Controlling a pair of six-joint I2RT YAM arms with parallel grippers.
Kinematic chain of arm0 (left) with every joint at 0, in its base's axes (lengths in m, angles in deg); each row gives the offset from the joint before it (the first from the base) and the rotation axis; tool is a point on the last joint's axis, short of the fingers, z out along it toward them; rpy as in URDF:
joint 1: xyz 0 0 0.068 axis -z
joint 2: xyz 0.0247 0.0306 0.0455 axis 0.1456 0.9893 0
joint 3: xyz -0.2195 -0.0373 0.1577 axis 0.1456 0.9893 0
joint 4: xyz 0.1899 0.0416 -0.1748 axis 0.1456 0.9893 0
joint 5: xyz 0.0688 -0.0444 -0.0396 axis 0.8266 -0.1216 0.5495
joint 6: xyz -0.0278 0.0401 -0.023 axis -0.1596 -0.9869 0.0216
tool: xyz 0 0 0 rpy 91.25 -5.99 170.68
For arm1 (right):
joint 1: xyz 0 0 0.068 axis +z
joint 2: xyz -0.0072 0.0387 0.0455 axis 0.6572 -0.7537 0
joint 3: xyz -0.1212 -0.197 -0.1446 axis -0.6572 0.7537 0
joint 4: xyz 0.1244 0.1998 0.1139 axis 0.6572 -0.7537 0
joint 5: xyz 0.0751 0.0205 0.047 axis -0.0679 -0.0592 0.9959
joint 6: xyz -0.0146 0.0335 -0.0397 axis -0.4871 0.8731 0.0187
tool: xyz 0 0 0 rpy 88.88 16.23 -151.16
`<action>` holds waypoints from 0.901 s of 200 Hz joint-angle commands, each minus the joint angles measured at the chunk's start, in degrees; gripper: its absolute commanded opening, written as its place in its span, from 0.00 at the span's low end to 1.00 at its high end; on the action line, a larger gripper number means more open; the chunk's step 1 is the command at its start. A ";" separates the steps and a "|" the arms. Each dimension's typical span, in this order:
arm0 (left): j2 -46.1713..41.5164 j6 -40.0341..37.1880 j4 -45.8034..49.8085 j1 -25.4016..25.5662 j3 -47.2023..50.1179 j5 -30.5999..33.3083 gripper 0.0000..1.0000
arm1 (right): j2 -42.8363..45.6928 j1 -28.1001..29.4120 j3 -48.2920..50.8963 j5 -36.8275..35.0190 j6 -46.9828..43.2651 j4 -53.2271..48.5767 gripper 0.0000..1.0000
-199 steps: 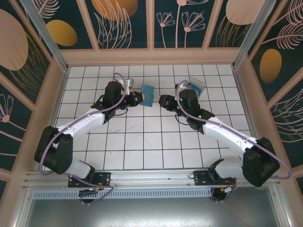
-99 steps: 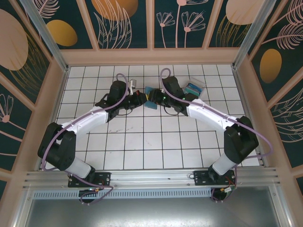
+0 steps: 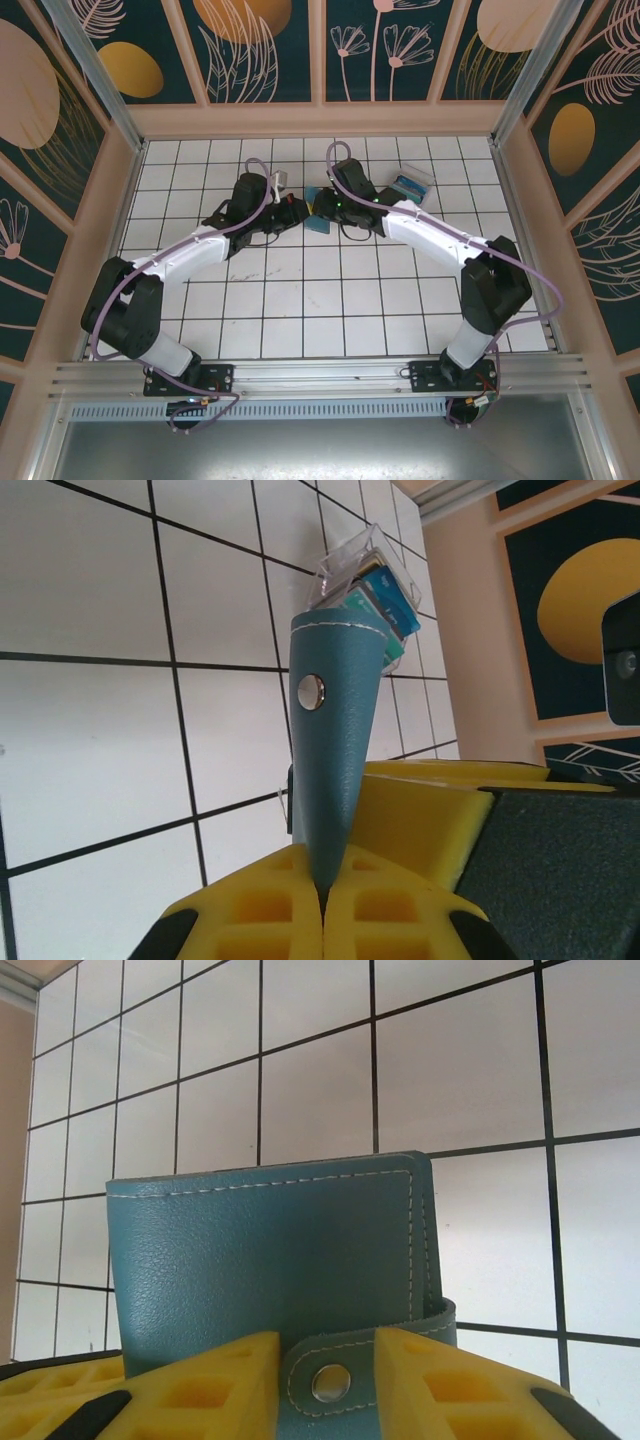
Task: Put the credit cards into the card holder
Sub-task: Open the button on the card holder, then place the card holder at the center of the table.
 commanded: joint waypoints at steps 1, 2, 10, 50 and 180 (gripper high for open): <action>-1.96 -2.73 -2.07 0.99 -2.57 -1.27 0.00 | -2.88 0.36 -0.08 -3.98 -0.04 -4.65 0.25; -1.96 -2.74 -2.21 0.97 -2.55 -1.27 0.00 | -2.92 0.36 -0.11 -4.06 -0.03 -4.61 0.24; -1.89 -2.67 -3.07 1.02 -2.46 -1.35 0.00 | -3.14 0.36 -0.14 -4.77 -0.11 -4.88 0.23; -1.49 -3.84 -2.18 1.02 -3.07 -0.04 0.00 | -3.69 0.27 -0.75 -6.98 -0.67 -5.50 0.12; 4.27 -4.66 -1.30 0.98 -0.77 5.92 0.06 | 8.40 -3.55 12.54 -4.54 -5.10 1.86 0.00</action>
